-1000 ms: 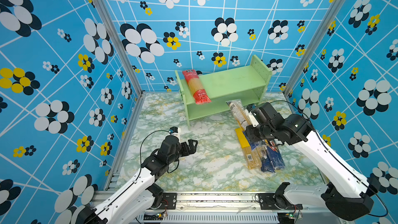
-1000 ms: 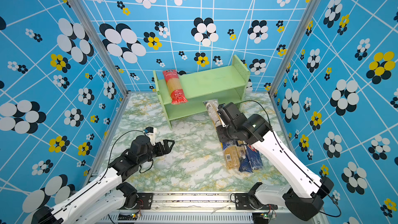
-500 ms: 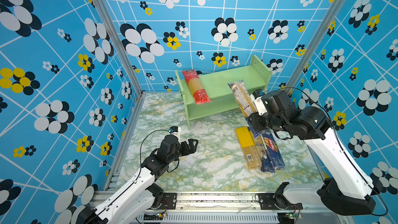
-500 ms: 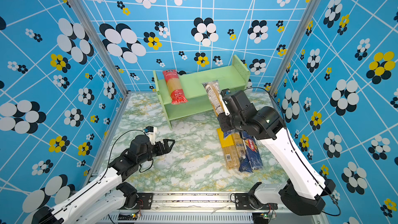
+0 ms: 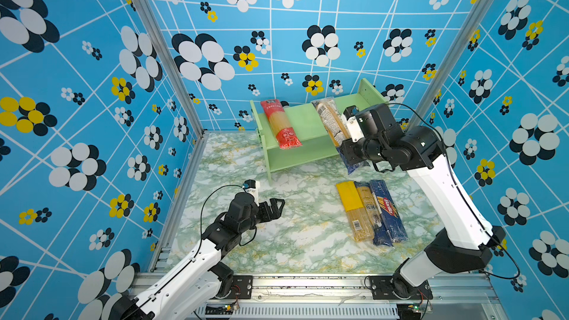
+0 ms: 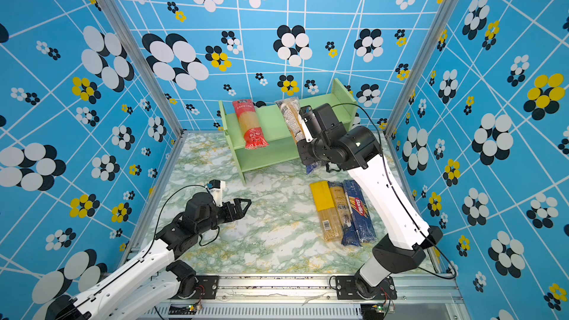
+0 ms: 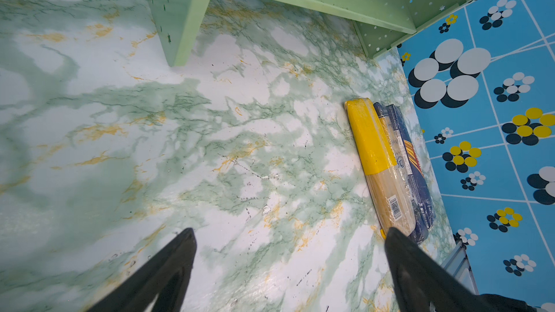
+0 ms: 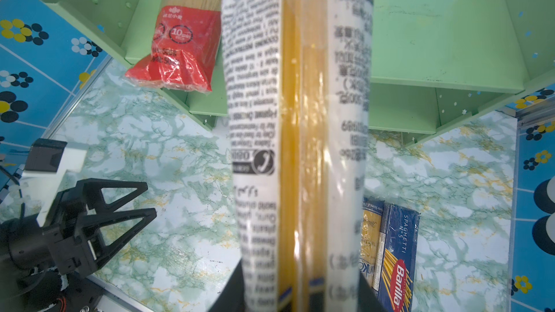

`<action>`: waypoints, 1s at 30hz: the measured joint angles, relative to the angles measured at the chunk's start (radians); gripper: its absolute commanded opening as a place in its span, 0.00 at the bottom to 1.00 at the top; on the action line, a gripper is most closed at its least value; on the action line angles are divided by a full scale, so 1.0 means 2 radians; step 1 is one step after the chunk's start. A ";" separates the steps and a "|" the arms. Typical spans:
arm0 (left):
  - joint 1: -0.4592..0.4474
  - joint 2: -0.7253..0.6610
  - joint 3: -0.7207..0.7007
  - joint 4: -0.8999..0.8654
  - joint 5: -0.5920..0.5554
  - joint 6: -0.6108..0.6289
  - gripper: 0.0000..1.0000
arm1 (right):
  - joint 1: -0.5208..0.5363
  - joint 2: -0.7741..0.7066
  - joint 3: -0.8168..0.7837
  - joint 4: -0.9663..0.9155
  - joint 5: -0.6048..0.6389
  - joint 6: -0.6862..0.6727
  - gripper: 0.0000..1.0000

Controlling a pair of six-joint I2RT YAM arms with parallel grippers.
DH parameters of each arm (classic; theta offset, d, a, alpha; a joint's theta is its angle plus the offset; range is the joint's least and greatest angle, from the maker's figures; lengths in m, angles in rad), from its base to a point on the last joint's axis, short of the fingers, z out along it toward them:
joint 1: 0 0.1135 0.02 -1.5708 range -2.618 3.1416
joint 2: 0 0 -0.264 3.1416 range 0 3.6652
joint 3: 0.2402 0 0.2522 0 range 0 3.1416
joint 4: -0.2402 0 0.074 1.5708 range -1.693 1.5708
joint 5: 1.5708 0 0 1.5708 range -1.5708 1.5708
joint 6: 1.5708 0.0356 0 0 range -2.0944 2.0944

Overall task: Arrange pasta packages on shelves
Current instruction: Place the pasta bag on the shelf.

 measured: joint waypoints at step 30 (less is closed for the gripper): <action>0.000 -0.009 0.000 -0.002 0.001 0.000 0.99 | -0.052 0.182 0.200 -0.017 -0.035 -0.015 0.00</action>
